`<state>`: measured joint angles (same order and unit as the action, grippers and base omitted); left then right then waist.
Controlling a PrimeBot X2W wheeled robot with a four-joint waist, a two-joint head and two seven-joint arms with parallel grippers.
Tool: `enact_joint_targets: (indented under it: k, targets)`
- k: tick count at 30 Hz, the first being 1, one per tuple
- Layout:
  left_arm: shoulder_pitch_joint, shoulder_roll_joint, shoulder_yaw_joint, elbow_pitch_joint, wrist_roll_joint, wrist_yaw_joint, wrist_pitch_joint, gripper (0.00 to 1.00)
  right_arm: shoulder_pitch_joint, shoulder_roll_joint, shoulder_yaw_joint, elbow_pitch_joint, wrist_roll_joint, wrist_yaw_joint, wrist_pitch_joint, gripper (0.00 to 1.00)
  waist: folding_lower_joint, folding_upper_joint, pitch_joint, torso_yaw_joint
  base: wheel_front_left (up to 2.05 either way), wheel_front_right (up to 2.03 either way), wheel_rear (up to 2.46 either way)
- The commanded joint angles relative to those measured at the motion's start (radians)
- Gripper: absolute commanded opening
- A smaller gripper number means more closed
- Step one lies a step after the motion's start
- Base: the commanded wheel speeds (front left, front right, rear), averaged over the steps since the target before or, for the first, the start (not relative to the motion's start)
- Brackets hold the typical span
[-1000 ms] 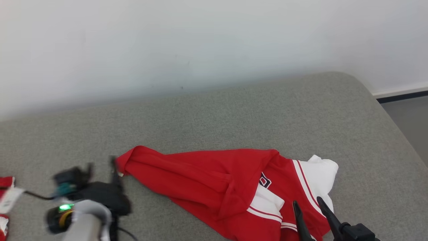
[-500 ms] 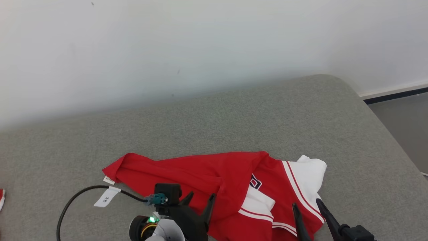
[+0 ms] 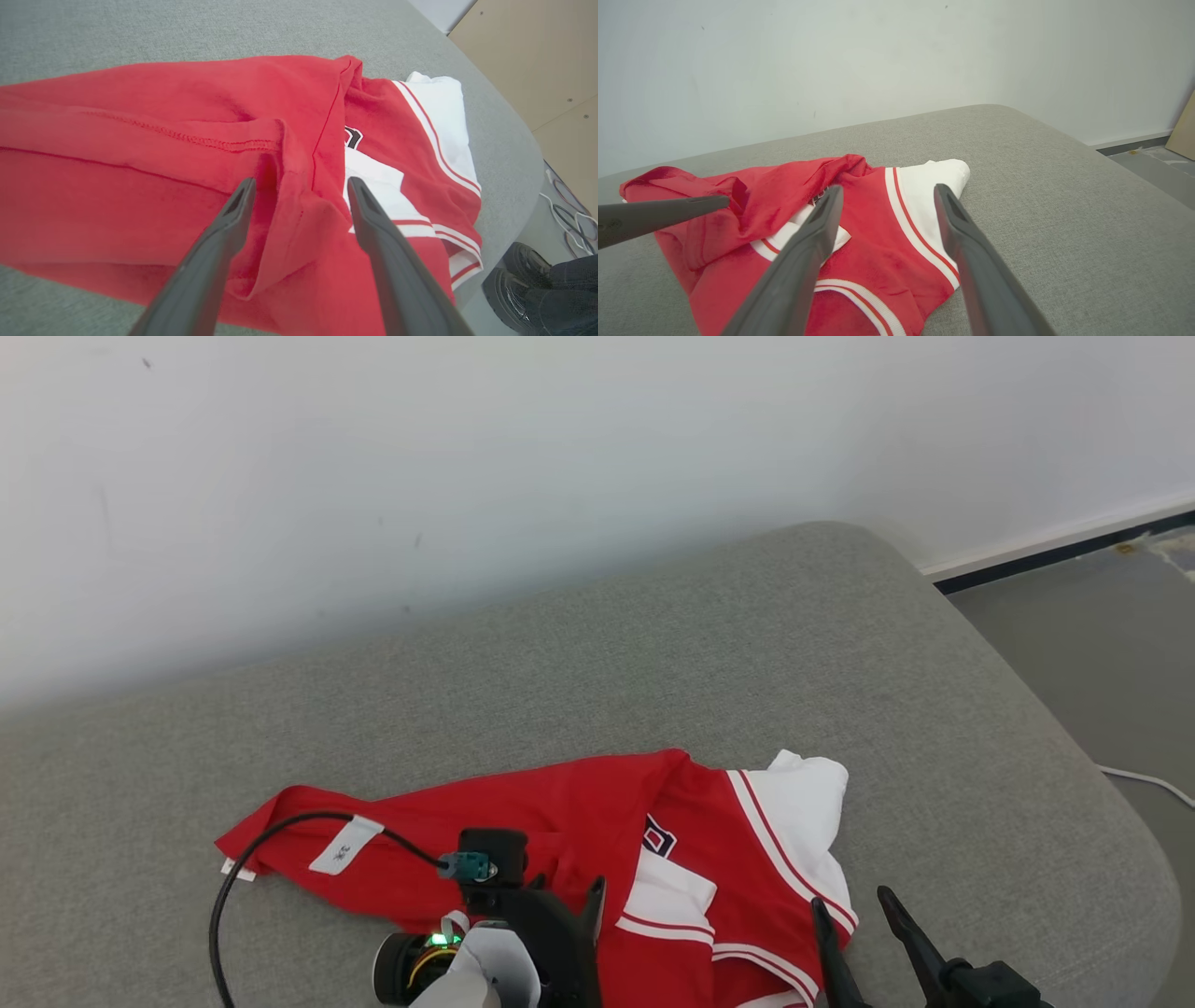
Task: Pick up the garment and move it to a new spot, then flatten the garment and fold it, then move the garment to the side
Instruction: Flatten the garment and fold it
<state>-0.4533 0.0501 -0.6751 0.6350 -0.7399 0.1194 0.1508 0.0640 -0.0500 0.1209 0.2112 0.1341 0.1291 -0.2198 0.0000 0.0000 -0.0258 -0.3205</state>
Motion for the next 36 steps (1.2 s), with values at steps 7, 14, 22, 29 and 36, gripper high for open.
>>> enact_joint_targets:
  k: [7, 14, 22, 29, 36]
  targets:
    - [-0.057, 0.001, -0.015, 0.031, -0.028, -0.020, -0.042, 0.00, -0.005, 0.000, -0.005, 0.003, 0.011, 0.003, -0.009, 1.00, 0.0000, 0.0000, 0.007, 0.002, 0.00, 0.00, 0.00]
    - [-0.187, 0.011, 0.076, 0.014, -0.007, -0.009, -0.270, 0.00, -0.008, 0.000, -0.020, 0.003, 0.012, 0.003, -0.011, 1.00, 0.0000, 0.0000, 0.010, 0.033, 0.00, 0.00, 0.00]
    - [-0.344, 0.031, 0.143, 0.023, 0.005, -0.014, -0.367, 0.00, -0.016, 0.000, -0.014, 0.014, 0.021, 0.003, -0.017, 1.00, 0.0000, 0.0000, 0.003, 0.055, 0.00, 0.00, 0.00]
    - [-0.274, 0.096, 0.206, -0.014, -0.033, 0.011, -0.380, 0.00, 0.001, -0.001, -0.037, 0.007, 0.014, 0.003, -0.019, 1.00, 0.0000, 0.0000, 0.001, 0.084, 0.00, 0.00, 0.00]
    - [0.009, 0.191, 0.242, -0.085, -0.089, 0.056, -0.350, 0.00, 0.009, -0.001, -0.057, -0.019, -0.006, 0.003, -0.003, 1.00, 0.0000, 0.0000, 0.014, 0.145, 0.00, 0.00, 0.00]
